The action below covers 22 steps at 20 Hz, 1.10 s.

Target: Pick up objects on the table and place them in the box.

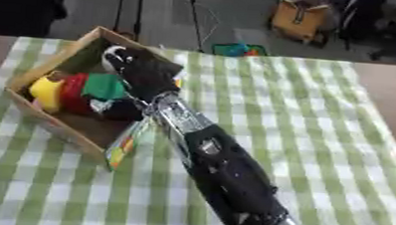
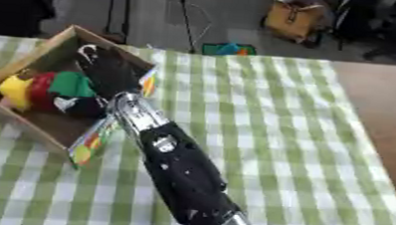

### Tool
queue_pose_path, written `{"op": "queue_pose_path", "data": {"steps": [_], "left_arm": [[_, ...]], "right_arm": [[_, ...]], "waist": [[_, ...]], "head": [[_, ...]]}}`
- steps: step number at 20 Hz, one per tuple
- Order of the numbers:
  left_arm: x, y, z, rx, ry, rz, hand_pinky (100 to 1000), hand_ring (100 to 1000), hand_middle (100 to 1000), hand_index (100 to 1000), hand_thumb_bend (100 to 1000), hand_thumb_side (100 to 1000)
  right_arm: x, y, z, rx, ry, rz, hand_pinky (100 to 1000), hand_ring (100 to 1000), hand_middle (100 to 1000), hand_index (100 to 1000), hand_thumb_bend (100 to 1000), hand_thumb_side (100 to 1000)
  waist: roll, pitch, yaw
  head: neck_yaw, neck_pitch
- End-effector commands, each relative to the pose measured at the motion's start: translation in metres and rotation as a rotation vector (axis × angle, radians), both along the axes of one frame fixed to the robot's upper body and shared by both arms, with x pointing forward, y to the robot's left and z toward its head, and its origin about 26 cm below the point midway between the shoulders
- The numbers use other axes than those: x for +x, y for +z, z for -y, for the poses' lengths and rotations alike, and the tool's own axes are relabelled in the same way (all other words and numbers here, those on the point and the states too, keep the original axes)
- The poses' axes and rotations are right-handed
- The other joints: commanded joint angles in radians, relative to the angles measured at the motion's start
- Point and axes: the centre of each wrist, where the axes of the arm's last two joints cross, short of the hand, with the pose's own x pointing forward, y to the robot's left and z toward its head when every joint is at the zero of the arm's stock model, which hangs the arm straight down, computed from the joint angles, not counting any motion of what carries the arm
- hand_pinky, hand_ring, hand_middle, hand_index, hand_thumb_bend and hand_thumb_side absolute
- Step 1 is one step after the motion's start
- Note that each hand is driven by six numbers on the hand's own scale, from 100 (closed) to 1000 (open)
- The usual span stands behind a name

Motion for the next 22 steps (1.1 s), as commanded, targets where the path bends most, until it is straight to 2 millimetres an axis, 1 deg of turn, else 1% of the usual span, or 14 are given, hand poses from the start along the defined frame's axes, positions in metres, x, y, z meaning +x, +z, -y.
{"op": "queue_pose_path", "data": {"steps": [1, 6, 7, 8, 9, 10, 11, 12, 13, 14, 16, 19, 21, 22], "left_arm": [[-0.002, 0.007, 0.002, 0.005, -0.011, 0.026, 736, 609, 702, 746, 100, 1000], [-0.002, 0.006, 0.001, 0.003, -0.008, 0.023, 736, 609, 702, 746, 100, 1000], [-0.002, 0.006, 0.001, 0.003, -0.008, 0.022, 735, 609, 702, 747, 100, 1000], [-0.002, 0.006, 0.001, 0.003, -0.006, 0.022, 735, 609, 702, 747, 100, 1000], [-0.002, 0.006, 0.0, 0.003, -0.004, 0.022, 735, 610, 702, 747, 100, 1000], [-0.002, 0.005, 0.0, 0.003, -0.001, 0.022, 735, 610, 702, 747, 100, 1000], [-0.002, 0.005, -0.001, 0.002, 0.001, 0.023, 735, 611, 703, 748, 100, 1000], [-0.002, 0.006, -0.002, 0.002, 0.006, 0.024, 735, 611, 703, 748, 100, 1000], [-0.002, 0.006, -0.003, 0.001, 0.011, 0.024, 735, 613, 705, 749, 100, 1000], [-0.002, 0.006, -0.004, 0.0, 0.017, 0.026, 735, 614, 706, 749, 100, 1000], [-0.002, 0.007, -0.005, 0.0, 0.027, 0.03, 734, 617, 708, 750, 100, 1000], [-0.002, 0.007, -0.006, 0.002, 0.04, 0.035, 734, 620, 708, 750, 100, 1000], [-0.002, 0.008, -0.007, 0.002, 0.047, 0.039, 733, 620, 708, 750, 100, 1000], [-0.002, 0.009, -0.008, 0.003, 0.053, 0.043, 736, 627, 713, 754, 100, 1000]], "right_arm": [[-0.004, 0.019, -0.007, 0.001, 0.013, 0.04, 1000, 1000, 1000, 1000, 551, 994], [-0.009, 0.032, -0.009, 0.015, 0.031, 0.029, 1000, 1000, 1000, 1000, 555, 992], [-0.011, 0.038, -0.009, 0.031, 0.038, 0.04, 992, 991, 1000, 1000, 539, 983], [-0.015, 0.053, -0.007, 0.081, 0.057, 0.078, 988, 988, 1000, 1000, 535, 985], [-0.019, 0.064, -0.005, 0.124, 0.074, 0.106, 961, 970, 1000, 1000, 510, 997], [-0.024, 0.076, -0.002, 0.169, 0.091, 0.133, 961, 970, 1000, 1000, 510, 997], [-0.028, 0.088, 0.002, 0.211, 0.108, 0.16, 905, 935, 1000, 1000, 393, 1000], [-0.036, 0.105, 0.01, 0.282, 0.137, 0.211, 905, 935, 1000, 1000, 393, 1000], [-0.044, 0.12, 0.018, 0.348, 0.166, 0.259, 862, 912, 984, 1000, 223, 1000], [-0.056, 0.137, 0.033, 0.435, 0.208, 0.331, 858, 912, 981, 1000, 188, 1000], [-0.077, 0.154, 0.057, 0.562, 0.283, 0.411, 844, 908, 973, 1000, 100, 1000], [-0.103, 0.162, 0.088, 0.685, 0.361, 0.479, 838, 907, 959, 1000, 100, 1000], [-0.116, 0.162, 0.104, 0.736, 0.39, 0.514, 838, 907, 958, 1000, 100, 1000], [-0.123, 0.161, 0.115, 0.769, 0.403, 0.55, 830, 907, 946, 996, 100, 1000]], "waist": [[0.005, -0.024, -0.001], [0.006, -0.027, -0.007], [0.006, -0.028, -0.008], [0.007, -0.03, -0.009], [0.008, -0.031, -0.01], [0.008, -0.032, -0.011], [0.009, -0.034, -0.012], [0.009, -0.035, -0.015], [0.01, -0.037, -0.018], [0.011, -0.04, -0.024], [0.014, -0.044, -0.033], [0.021, -0.05, -0.042], [0.025, -0.053, -0.047], [0.031, -0.055, -0.052]], "head": [[-0.002, -0.002], [0.0, 0.002], [0.001, 0.002], [0.003, 0.003], [0.005, 0.004], [0.006, 0.005], [0.009, 0.006], [0.014, 0.007], [0.023, 0.009], [0.037, 0.012], [0.056, 0.016], [0.072, 0.018], [0.078, 0.019], [0.085, 0.021]]}}
